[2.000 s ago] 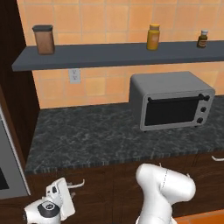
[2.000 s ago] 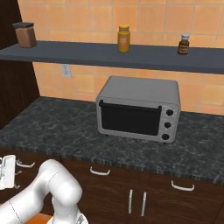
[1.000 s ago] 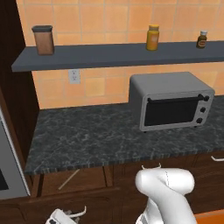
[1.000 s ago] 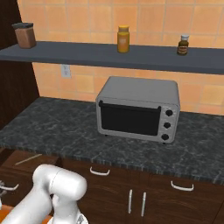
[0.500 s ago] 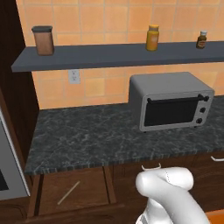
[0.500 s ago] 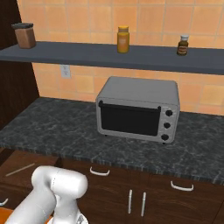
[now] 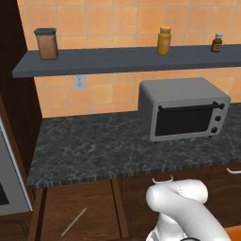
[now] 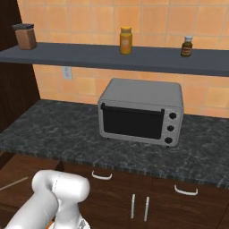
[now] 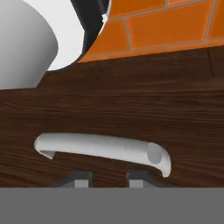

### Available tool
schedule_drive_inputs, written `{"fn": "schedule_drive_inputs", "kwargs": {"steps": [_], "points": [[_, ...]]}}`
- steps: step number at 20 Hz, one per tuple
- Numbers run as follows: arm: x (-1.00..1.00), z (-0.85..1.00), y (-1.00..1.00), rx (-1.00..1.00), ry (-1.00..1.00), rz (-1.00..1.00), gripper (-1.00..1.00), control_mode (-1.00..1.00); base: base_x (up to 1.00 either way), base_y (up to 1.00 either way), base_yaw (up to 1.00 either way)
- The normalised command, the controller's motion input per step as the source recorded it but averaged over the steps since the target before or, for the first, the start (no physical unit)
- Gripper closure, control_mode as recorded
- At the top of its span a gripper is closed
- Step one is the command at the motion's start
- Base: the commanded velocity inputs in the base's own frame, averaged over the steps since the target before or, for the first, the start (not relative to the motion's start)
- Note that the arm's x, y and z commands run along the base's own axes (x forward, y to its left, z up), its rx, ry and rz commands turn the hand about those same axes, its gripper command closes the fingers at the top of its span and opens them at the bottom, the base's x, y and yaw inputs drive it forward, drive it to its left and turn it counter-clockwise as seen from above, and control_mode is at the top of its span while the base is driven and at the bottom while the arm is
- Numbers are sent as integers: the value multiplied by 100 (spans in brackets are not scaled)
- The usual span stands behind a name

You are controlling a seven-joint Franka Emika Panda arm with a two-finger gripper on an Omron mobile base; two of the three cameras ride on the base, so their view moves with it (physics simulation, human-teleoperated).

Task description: Take a straw from the drawer in front and place it inside the glass cup on the dining counter.

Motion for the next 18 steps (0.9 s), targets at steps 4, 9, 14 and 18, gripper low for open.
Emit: {"fn": "schedule_drive_inputs", "kwargs": {"steps": [4, 9, 14, 18], "points": [[10, 100, -1, 21, 0, -1, -100, -100, 0, 0, 0], [-8, 100, -9, 15, 0, -3, -100, -100, 0, 0, 0], [-91, 100, -60, 25, 0, -1, -100, -100, 0, 0, 0], [-66, 100, -18, 27, 0, 0, -100, -100, 0, 0, 0]]}}
